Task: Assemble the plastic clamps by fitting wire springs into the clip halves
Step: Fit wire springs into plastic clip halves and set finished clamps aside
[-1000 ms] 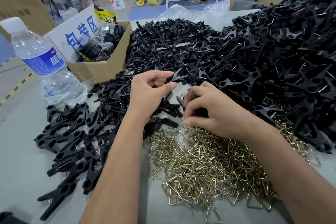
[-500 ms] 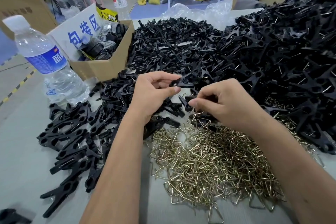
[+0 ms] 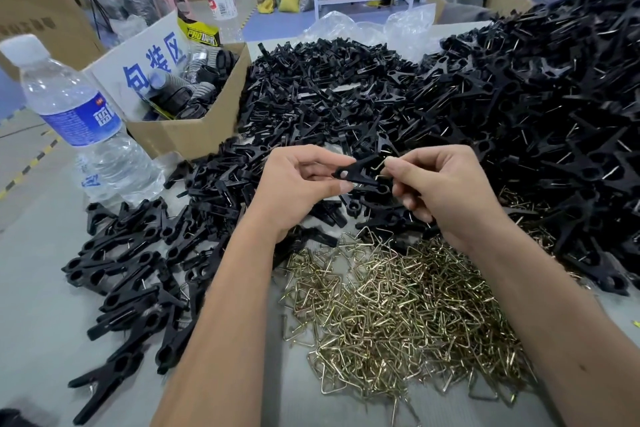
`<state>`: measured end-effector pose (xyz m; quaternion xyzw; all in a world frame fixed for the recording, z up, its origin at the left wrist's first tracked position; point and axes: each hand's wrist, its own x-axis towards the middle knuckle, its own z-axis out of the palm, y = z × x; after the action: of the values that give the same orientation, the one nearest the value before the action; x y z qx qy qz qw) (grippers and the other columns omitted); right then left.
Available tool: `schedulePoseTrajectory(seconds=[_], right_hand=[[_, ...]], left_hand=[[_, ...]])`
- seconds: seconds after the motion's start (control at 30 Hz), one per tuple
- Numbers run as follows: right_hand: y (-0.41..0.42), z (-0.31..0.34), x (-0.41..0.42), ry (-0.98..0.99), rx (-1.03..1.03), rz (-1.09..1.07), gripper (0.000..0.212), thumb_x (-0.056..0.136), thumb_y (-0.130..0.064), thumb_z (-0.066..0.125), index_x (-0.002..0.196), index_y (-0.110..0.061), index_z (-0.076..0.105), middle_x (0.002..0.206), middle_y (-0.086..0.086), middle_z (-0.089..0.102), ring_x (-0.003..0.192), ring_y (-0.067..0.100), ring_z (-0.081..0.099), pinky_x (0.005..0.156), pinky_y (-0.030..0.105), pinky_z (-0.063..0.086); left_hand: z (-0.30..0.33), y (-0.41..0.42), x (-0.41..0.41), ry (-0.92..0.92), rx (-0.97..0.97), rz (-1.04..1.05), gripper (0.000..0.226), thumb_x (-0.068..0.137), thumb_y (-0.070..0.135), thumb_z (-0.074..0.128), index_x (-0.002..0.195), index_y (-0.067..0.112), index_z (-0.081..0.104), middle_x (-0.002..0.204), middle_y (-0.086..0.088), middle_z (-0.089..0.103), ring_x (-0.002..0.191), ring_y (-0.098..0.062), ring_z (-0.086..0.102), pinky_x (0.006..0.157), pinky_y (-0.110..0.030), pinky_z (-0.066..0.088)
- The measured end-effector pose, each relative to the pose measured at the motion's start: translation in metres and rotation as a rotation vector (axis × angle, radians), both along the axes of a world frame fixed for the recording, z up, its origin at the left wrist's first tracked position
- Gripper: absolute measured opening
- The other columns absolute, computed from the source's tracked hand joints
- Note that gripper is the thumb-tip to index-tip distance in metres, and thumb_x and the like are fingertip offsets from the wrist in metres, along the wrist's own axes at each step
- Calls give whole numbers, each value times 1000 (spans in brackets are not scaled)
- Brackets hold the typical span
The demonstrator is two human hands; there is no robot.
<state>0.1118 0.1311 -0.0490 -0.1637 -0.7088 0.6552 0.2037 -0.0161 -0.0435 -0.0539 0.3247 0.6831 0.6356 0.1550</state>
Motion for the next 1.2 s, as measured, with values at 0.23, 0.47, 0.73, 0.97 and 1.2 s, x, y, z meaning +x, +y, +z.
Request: schedulePoseTrajectory(seconds=[0.23,0.47,0.73,0.97,1.2], right_hand=[[-9,-6,-5,18,-15,-105,27,95,-16,74,68,-12,75,55,3,59,41,10,45,39,16,32],[-11,-13,-8,26,95,-196,24,93,-22,75,69,-17,76,51,-2,61,47,13,52,50,29,43],[-2,-4,0,17,-360,206,25,82,-29,83,73,-10,68,63,4,56,44,9,44,33,16,29],[4,-4,4,-49,-844,659,57,62,-33,100,113,-17,80,85,12,70,60,9,69,43,13,53],[5,-6,6,-16,-1120,782,40,70,-9,94,106,-4,78,78,15,62,52,9,63,44,13,53]], left_hand=[[0,6,4,0,24,-48,37,70,-15,85,98,8,79,86,0,78,82,-10,73,78,-24,60],[-3,7,4,14,36,-58,39,67,-13,87,96,11,79,85,2,77,80,-8,69,77,-23,58],[0,3,5,-17,91,-105,37,61,3,89,95,12,80,85,-1,77,82,-14,69,77,-26,59],[4,5,11,-85,168,-205,48,59,-8,90,95,13,66,81,-5,75,77,-15,72,69,-25,58],[3,5,11,41,96,-150,40,57,3,95,80,18,66,70,-3,73,65,-16,65,66,-31,53]])
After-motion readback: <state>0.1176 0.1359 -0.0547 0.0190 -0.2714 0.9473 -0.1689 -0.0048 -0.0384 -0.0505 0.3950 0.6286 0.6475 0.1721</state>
